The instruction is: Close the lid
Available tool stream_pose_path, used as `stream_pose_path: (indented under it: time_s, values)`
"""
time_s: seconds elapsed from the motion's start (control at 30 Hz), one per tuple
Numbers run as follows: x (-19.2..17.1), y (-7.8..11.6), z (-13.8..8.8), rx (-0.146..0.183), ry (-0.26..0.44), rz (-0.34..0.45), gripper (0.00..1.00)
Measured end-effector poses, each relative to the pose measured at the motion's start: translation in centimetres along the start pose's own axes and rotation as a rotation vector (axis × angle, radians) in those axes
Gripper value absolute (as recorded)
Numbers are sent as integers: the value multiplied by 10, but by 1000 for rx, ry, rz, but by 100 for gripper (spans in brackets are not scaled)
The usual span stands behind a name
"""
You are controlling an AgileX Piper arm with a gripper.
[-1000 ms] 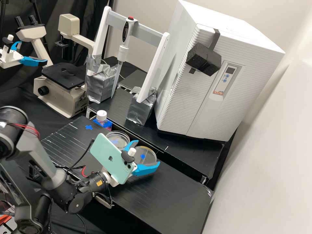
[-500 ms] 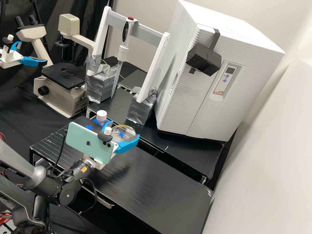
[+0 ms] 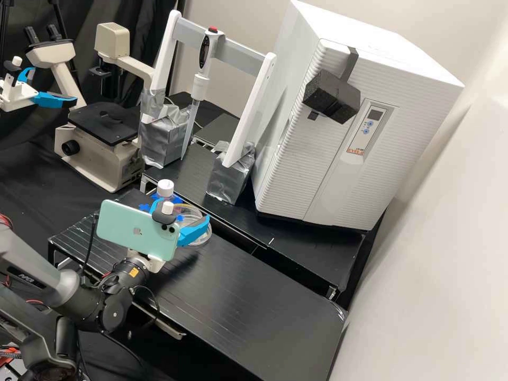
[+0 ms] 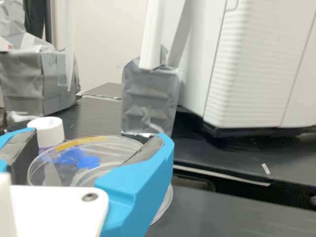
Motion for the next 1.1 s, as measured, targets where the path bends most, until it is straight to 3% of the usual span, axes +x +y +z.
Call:
stream_pose_path:
  time_s: [0.17,0.63,1.1]
  values:
    - [3,-3,8,-12,-24,-22,0]
    - [13,-6,19,8,-64,8,0]
    - [18,-9,27,52,-87,22,0]
